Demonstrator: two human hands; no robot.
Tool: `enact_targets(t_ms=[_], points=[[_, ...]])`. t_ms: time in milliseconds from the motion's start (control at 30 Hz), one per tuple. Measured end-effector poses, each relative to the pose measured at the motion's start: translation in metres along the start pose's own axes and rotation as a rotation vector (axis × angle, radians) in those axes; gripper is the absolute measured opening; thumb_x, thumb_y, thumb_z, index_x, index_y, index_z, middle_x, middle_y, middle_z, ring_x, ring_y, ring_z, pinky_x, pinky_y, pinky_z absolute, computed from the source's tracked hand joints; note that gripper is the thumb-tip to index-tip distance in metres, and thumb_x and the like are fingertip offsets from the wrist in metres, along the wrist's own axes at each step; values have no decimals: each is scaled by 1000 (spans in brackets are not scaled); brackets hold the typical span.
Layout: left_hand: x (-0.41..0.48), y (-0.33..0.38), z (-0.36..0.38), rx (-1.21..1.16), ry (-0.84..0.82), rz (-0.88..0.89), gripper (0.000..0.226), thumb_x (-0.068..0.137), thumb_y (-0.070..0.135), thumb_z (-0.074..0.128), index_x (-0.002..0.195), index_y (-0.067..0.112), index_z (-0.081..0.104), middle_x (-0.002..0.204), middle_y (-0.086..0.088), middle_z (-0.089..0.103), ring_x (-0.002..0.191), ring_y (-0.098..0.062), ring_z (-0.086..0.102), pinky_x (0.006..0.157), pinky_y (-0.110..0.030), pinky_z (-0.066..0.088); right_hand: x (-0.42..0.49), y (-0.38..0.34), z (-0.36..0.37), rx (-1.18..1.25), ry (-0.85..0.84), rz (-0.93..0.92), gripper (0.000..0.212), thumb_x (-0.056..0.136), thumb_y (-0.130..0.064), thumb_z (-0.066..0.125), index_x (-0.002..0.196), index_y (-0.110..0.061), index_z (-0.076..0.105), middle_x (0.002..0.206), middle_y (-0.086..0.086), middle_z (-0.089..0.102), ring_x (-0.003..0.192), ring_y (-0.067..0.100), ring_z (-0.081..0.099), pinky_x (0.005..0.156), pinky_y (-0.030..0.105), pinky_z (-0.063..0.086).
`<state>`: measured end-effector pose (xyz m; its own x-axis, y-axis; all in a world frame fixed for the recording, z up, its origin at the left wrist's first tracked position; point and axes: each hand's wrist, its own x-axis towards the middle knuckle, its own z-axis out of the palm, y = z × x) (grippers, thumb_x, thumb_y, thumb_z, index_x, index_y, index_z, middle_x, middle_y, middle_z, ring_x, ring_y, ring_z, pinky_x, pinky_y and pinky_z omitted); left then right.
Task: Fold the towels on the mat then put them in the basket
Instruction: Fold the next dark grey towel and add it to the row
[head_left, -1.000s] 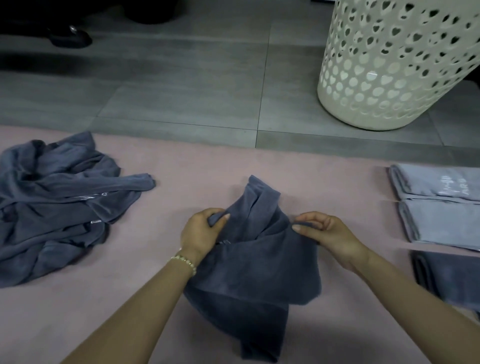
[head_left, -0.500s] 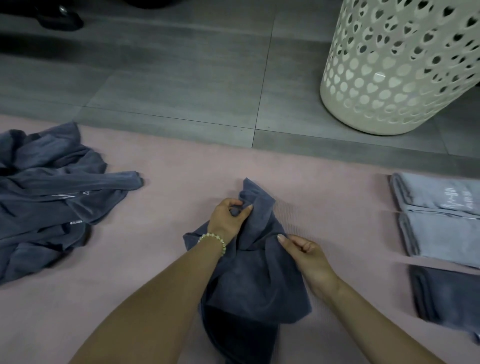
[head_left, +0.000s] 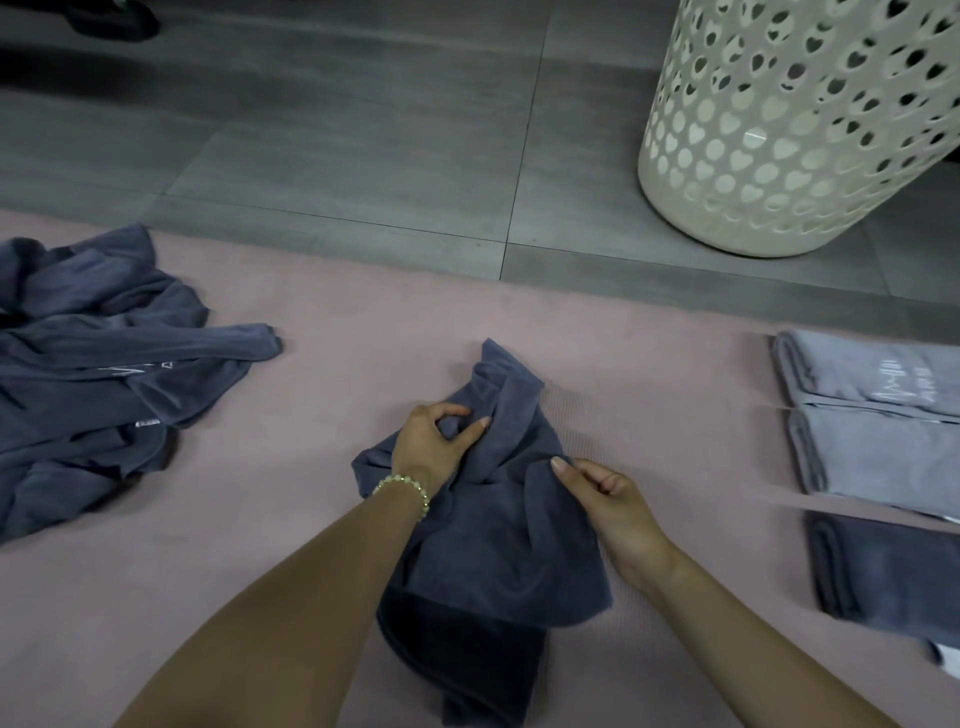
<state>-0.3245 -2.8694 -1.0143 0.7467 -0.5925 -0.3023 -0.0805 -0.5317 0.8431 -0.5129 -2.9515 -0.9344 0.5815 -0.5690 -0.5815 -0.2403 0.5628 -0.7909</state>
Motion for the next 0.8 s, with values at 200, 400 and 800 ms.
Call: enact_targets(t_ms=[200,400,800], points=[[3,6,-9,-221,76,-8,16,90,29,62,77,23,69,79,10,69,78,-2,61,77,-10,47,10,-23,21,-165,-147,-119,24,90,-21,60,106,-6,71,105,0,72,99,8,66,86,17,52],[6,2,-11,-238,32,4,23,97,28,50,85,21,68,80,12,67,67,14,57,70,-3,43,70,-41,64,-471,3,-24,26,91,-22,61,111,-6,67,110,1,63,110,19,59,90,22,47],[-7,22,-10,-456,-192,42,28,101,25,38,107,18,64,102,7,68,95,5,62,87,-11,45,72,-13,79,-137,-4,-9,16,98,-19,49,99,-15,64,95,3,68,86,15,64,73,17,54]])
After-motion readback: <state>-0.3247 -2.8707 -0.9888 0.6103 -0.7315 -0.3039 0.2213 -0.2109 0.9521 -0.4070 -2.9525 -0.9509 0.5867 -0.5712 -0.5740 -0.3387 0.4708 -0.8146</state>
